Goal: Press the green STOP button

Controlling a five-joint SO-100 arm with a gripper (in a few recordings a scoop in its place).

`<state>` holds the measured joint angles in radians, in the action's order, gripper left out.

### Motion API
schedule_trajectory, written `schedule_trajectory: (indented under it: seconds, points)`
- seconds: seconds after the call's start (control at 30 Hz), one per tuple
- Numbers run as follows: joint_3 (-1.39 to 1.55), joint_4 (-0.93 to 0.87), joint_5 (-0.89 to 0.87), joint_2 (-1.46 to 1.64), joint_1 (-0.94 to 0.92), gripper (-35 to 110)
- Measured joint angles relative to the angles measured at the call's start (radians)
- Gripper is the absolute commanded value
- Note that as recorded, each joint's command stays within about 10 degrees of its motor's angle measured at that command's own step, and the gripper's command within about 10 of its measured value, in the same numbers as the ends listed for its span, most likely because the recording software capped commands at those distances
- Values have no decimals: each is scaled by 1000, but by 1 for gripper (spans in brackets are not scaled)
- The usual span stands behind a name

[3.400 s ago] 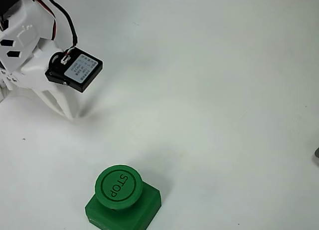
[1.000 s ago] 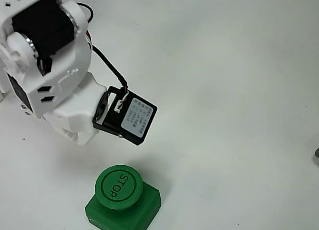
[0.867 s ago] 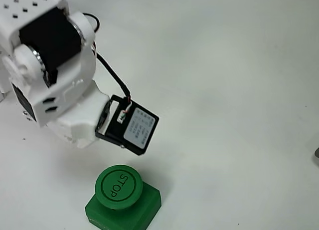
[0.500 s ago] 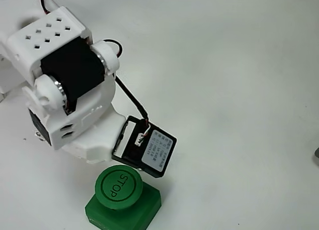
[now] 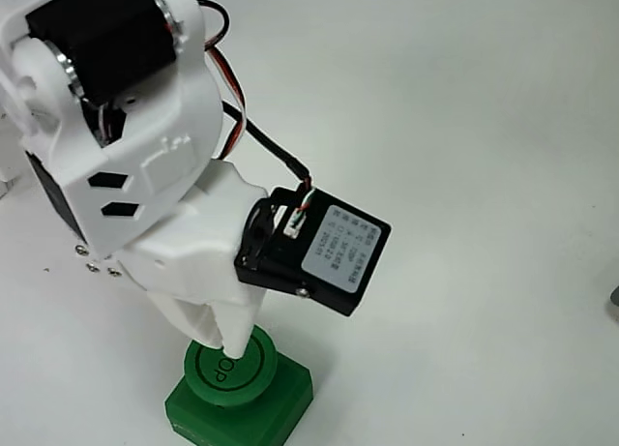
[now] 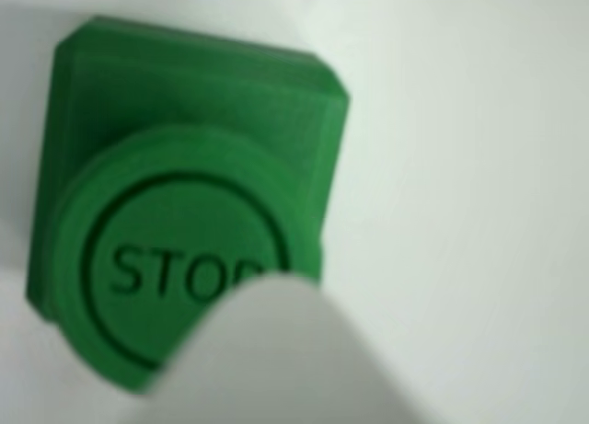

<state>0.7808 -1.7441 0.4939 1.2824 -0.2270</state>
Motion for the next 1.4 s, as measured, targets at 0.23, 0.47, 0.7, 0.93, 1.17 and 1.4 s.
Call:
schedule_trajectory:
  seconds: [0.23,0.47,0.7,0.93,1.17,1.4]
  points:
    - [-152,-9,-40,-6,17,0]
    - [11,-14,-115,-2,3,0]
    - [57,-14,-124,-2,6,0]
    - [110,-14,-124,2,6,0]
    - [140,-12,-124,5,6,0]
    - [143,-11,-140,5,8,0]
